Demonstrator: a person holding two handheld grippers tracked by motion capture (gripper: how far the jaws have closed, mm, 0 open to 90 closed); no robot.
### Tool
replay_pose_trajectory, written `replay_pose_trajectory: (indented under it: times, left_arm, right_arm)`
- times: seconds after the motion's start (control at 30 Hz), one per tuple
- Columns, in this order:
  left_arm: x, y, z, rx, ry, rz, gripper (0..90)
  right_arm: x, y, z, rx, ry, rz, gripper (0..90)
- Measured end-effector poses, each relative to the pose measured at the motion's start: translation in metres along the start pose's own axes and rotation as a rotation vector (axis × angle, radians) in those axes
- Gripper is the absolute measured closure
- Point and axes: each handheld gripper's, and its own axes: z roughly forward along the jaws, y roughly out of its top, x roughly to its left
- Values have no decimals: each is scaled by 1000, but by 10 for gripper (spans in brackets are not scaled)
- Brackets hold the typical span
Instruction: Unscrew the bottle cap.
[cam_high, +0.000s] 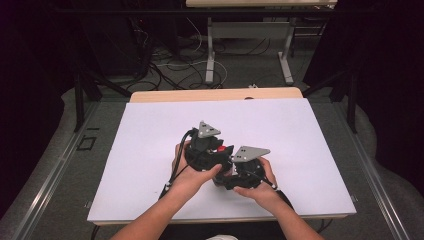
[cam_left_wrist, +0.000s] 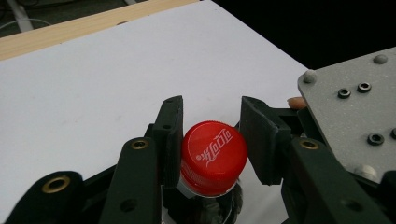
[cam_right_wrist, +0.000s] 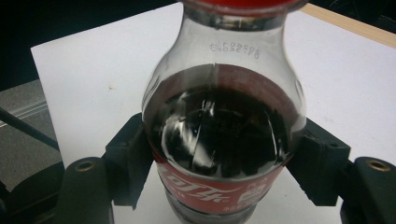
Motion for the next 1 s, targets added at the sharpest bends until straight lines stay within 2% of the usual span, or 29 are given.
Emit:
replay_pose_trajectory:
  times: [0.07,0.13,0.23,0.27,0.33,0.43,0.47,0.57,0.63,0.67,0.7,0.77,0.83,0.87,0.9,1.0]
  left_arm:
    - [2,1,-1,8,-29,-8,582]
    - [4,3,-3,25,-48,-13,553]
    - [8,5,-7,5,-64,12,507]
    - [11,6,-9,4,-70,32,467]
    - [15,8,-12,-15,-95,40,427]
    - [24,11,-17,-4,-148,80,377]
    - [25,12,-18,-9,-178,75,367]
    - [32,13,-19,-12,-256,133,331]
    - [35,13,-17,-17,-284,166,287]
    - [39,11,-15,-21,-305,188,287]
    - [39,11,-15,-21,-305,188,287]
    - [44,11,-13,-23,-336,216,293]
    - [49,9,-11,-17,-377,222,312]
    - [52,9,-10,-11,-392,226,327]
    - [54,8,-9,4,-407,234,388]
    - [57,6,-7,11,-460,238,428]
  right_arm:
    - [1,0,0,2,1,3,299]
    - [0,0,0,12,8,-15,299]
    - [1,0,0,13,11,-11,298]
    - [1,0,0,4,11,-15,299]
    - [1,0,-1,14,19,-9,298]
    - [-1,0,0,-3,25,-8,298]
    - [-2,0,-2,15,35,-15,299]
    - [-3,0,-2,-2,42,-12,298]
    - [-4,1,-4,1,55,-19,298]
    - [-4,1,-4,0,58,-18,298]
    - [-4,1,-4,0,58,-18,298]
    - [-3,1,-5,1,79,-33,298]
    - [-3,2,-5,1,87,-33,298]
    - [-3,2,-5,10,93,-39,298]
    - [-2,1,-4,0,96,-42,298]
    - [-2,1,-3,6,114,-48,298]
